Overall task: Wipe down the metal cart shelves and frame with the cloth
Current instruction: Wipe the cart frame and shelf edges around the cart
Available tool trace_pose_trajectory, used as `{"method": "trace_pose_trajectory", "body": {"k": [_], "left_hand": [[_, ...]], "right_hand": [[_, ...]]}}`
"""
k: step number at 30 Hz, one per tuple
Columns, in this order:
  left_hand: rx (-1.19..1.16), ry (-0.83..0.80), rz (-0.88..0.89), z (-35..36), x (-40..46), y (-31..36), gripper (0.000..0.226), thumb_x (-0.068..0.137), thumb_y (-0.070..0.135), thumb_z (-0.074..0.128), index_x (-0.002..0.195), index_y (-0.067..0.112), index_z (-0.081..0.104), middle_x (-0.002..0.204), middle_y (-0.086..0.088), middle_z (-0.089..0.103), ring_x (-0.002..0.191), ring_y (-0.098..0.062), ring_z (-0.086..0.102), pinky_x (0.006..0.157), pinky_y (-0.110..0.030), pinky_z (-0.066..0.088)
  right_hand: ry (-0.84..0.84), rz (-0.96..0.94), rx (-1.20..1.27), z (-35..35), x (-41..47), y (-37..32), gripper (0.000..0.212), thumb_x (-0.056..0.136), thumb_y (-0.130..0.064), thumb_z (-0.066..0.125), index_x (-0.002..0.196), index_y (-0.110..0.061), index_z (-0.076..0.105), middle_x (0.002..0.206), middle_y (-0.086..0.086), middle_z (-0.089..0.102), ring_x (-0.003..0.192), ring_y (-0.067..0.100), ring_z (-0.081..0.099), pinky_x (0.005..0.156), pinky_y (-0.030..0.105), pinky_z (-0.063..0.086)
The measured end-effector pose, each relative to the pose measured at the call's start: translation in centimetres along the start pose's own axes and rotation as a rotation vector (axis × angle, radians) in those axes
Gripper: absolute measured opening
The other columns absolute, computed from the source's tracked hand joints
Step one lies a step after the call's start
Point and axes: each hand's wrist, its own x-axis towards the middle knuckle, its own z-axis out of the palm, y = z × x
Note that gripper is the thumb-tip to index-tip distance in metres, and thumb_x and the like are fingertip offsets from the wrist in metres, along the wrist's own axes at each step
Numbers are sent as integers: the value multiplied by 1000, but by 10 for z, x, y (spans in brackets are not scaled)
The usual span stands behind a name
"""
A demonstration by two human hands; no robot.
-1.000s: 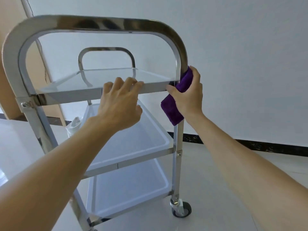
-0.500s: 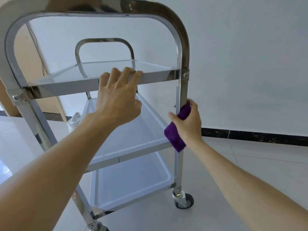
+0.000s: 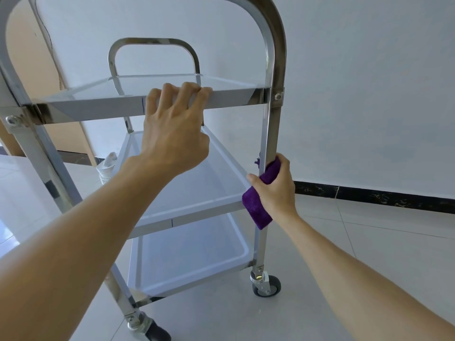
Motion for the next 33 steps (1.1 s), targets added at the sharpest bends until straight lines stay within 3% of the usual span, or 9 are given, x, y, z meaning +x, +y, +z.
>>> {"method": "trace_pose_trajectory", "body": {"k": [7, 10, 13, 16, 20, 24, 26, 29, 33], "left_hand": [[-106, 155, 96, 15, -34, 5, 51, 83, 5, 60, 133, 10, 55, 128, -15, 54, 114, -35, 51, 104, -45, 34], [-171, -12, 140, 47, -78, 12, 48, 84, 8, 65, 131, 11, 59, 130, -11, 55, 115, -33, 55, 102, -45, 38], [-210, -198, 51, 77, -110, 13, 49, 86, 12, 64, 134, 14, 56, 136, -4, 51, 120, -28, 52, 102, -42, 38], [-195, -294, 27, 98, -124, 12, 54, 89, 19, 62, 141, 17, 49, 144, -2, 45, 125, -27, 49, 106, -43, 36], [-120, -448, 18, 121, -134, 16, 67, 95, 33, 50, 154, 25, 21, 158, 4, 24, 140, -23, 32, 115, -39, 23], [-60, -397, -18, 133, -139, 22, 67, 92, 29, 52, 153, 24, 24, 151, 7, 35, 131, -22, 39, 109, -38, 25], [-73, -363, -43, 137, -142, 24, 66, 89, 26, 55, 151, 23, 31, 147, 7, 41, 128, -22, 42, 109, -40, 25], [-86, -332, -62, 142, -147, 24, 67, 85, 21, 59, 149, 23, 37, 144, 7, 45, 127, -23, 44, 108, -41, 26], [-78, -295, -54, 146, -149, 23, 69, 81, 17, 62, 147, 23, 40, 141, 6, 48, 124, -23, 45, 105, -40, 29]], "right_hand": [[-156, 41, -7, -11, -19, 36, 72, 75, -33, 85, 133, -34, 42, 125, -7, 57, 115, 12, 57, 101, 42, 50], [-112, 39, 33, -6, -27, 49, 78, 74, -31, 86, 138, -31, 41, 131, -7, 52, 121, 13, 52, 105, 44, 47], [-56, 23, 71, 2, -31, 55, 80, 74, -30, 86, 139, -30, 40, 132, -5, 52, 122, 14, 52, 105, 43, 47], [-3, 39, 102, 9, -35, 57, 81, 74, -31, 86, 140, -30, 39, 128, -6, 51, 119, 10, 52, 103, 36, 49], [75, 95, 118, 20, -39, 62, 78, 76, -33, 84, 140, -27, 41, 125, -6, 53, 115, 8, 54, 97, 26, 50], [112, 103, 91, 27, -45, 77, 77, 74, -36, 84, 137, -33, 42, 121, -10, 54, 109, -1, 53, 75, 3, 44], [106, 113, 70, 31, -54, 93, 73, 73, -35, 84, 132, -39, 42, 119, -14, 55, 108, 1, 55, 80, 7, 45], [44, 217, 27, 36, -75, 129, 68, 75, -30, 83, 128, -41, 42, 118, -14, 59, 109, 9, 58, 90, 26, 50], [-116, 386, -61, 35, -103, 175, 69, 78, -26, 81, 135, -31, 42, 124, -8, 58, 114, 15, 57, 90, 26, 45]]}}
